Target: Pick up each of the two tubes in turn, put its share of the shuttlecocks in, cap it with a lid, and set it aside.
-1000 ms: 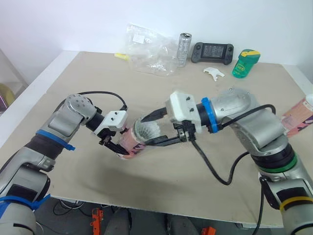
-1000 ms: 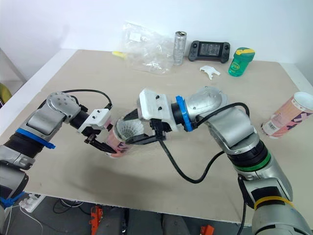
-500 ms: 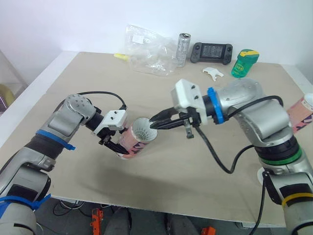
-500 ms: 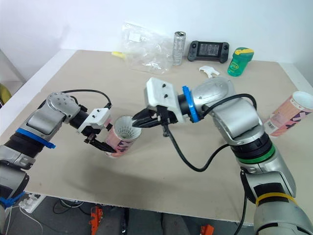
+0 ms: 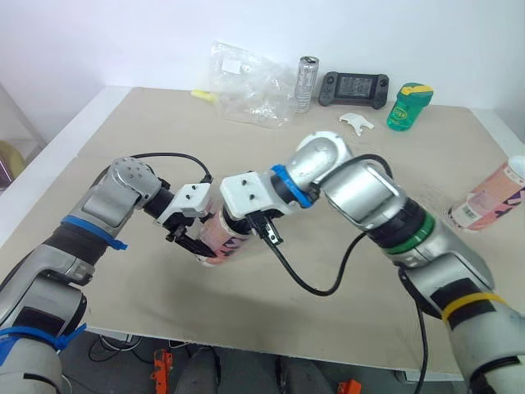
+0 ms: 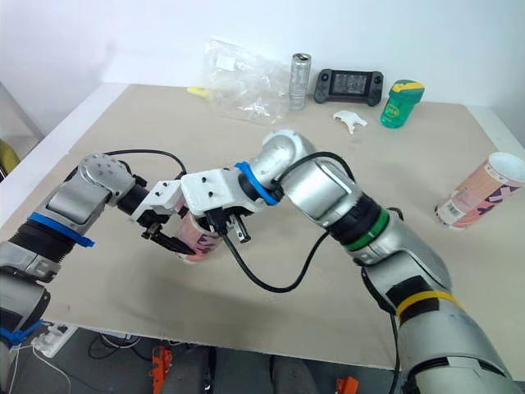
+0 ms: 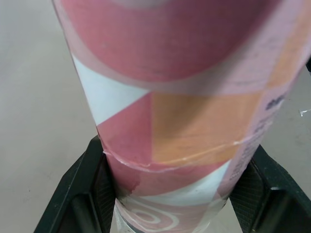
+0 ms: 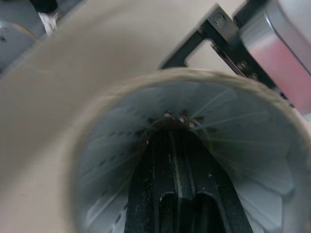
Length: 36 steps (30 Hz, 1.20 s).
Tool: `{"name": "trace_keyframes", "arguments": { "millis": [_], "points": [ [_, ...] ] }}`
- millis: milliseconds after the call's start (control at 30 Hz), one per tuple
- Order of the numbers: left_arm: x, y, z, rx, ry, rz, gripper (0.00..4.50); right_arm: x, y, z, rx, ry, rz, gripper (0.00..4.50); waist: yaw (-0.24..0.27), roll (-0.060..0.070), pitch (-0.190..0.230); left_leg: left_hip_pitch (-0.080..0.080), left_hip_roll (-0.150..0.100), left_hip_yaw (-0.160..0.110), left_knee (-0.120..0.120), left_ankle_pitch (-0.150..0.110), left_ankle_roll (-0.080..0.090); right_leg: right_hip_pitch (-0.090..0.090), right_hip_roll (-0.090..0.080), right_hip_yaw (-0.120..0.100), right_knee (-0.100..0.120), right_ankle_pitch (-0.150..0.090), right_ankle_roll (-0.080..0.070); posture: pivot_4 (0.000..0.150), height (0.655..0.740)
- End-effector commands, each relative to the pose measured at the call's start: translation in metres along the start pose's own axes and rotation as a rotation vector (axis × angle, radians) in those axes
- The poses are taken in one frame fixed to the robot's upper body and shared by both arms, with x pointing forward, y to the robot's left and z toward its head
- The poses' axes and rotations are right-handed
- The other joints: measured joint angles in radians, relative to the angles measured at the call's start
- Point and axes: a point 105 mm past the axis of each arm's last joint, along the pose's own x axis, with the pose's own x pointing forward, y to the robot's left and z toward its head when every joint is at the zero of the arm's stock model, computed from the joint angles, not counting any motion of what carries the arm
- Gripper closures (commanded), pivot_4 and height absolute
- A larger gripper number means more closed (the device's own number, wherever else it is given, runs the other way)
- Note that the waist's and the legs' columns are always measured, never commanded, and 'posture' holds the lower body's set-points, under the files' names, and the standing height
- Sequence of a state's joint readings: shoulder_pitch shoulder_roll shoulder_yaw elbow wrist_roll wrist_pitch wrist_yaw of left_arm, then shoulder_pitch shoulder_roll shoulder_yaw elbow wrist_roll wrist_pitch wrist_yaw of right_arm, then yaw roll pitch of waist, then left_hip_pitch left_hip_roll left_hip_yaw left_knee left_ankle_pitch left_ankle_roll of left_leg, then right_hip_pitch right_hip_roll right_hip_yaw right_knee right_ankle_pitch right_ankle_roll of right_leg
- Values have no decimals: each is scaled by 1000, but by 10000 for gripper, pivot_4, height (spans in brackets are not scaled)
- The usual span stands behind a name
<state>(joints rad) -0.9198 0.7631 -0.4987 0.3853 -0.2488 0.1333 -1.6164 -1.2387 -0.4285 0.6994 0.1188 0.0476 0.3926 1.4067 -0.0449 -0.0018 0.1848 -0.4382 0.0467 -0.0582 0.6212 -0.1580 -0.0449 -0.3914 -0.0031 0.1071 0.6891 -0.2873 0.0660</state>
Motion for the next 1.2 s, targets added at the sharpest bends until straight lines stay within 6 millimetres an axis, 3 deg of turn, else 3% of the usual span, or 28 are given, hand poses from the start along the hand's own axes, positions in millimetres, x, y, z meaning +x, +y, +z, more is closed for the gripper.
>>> {"name": "trace_keyframes", "arguments": {
  "millis": [33, 133, 267, 467, 533, 633, 667, 767, 800, 900, 967, 1200],
  "points": [
    [2, 0, 2, 9, 2, -4, 16545, 13, -2, 5, -65, 25, 67, 43923, -2, 0, 0, 1, 0, 0, 0, 0, 0, 0, 0, 0, 1, 0, 0, 1500, 7400],
    [1, 0, 2, 6, -1, 3, 16545, 4, -11, 8, -67, 6, 44, 43923, -2, -1, 0, 1, 1, -1, 0, 0, 0, 0, 1, 0, 3, -1, -1, 1500, 7400],
    [0, -2, -1, -1, 1, 7, 16545, -39, -24, 24, -17, -132, -14, 43923, -2, -1, 1, 1, 1, -1, 1, 1, -1, -2, 2, 0, 9, -2, -2, 1500, 7400],
    [2, -3, -1, -7, -12, 9, 16545, -108, -1, 31, -33, -277, -55, 43923, 5, -3, 2, -3, -1, -1, 0, 2, -2, -5, -1, -1, 9, -3, -4, 1500, 7400],
    [3, -3, 0, -3, -20, 11, 16545, -123, 6, 26, -12, -276, -94, 43923, 3, -3, 2, -2, -2, -1, -2, 2, -2, -6, -1, 0, 9, -3, -6, 1500, 7400],
    [6, 0, 11, 31, -89, 40, 16545, -148, 17, 3, 75, -211, -253, 43923, 6, -3, 2, -1, -1, -2, -3, 2, -2, -6, -1, -2, 10, -5, -6, 1500, 7400],
    [7, 2, 17, 39, -122, 55, 16545, -155, 20, -6, 138, -187, -299, 41513, 7, -3, 2, -2, -1, -2, -2, 2, -2, -5, -1, -2, 10, -5, -6, 1500, 7400],
    [9, 12, 45, 66, -291, 120, 16545, -168, 58, -41, 277, -54, -318, 31717, 15, -6, 4, -4, -2, -1, -1, 2, -2, -6, -3, -2, 9, -4, -4, 1500, 7400],
    [10, 13, 51, 72, -329, 131, 16545, -171, 69, -49, 304, -15, -324, 26420, 17, -8, 5, -5, -2, -1, 0, 2, -2, -7, -3, -2, 9, -4, -4, 1500, 7400],
    [20, 17, 53, 76, -365, 155, 16545, -185, 88, -61, 415, 13, -374, 10945, 6, -7, 6, -7, -2, 1, -1, 1, -2, -10, -3, 0, 8, -4, -5, 1500, 7400],
    [30, 18, 51, 78, -375, 163, 16545, -196, 104, -80, 519, 81, -400, 2162, -1, -6, 5, -7, -2, 2, -2, 1, -1, -12, -3, 1, 9, -3, -6, 1500, 7400],
    [62, 20, 67, 24, -529, 146, 16545, -227, 170, -156, 691, 466, -373, 2162, -3, -6, 6, -6, -2, 3, -1, 1, -1, -11, -3, 3, 9, -6, 0, 1500, 7400]
  ]
}}
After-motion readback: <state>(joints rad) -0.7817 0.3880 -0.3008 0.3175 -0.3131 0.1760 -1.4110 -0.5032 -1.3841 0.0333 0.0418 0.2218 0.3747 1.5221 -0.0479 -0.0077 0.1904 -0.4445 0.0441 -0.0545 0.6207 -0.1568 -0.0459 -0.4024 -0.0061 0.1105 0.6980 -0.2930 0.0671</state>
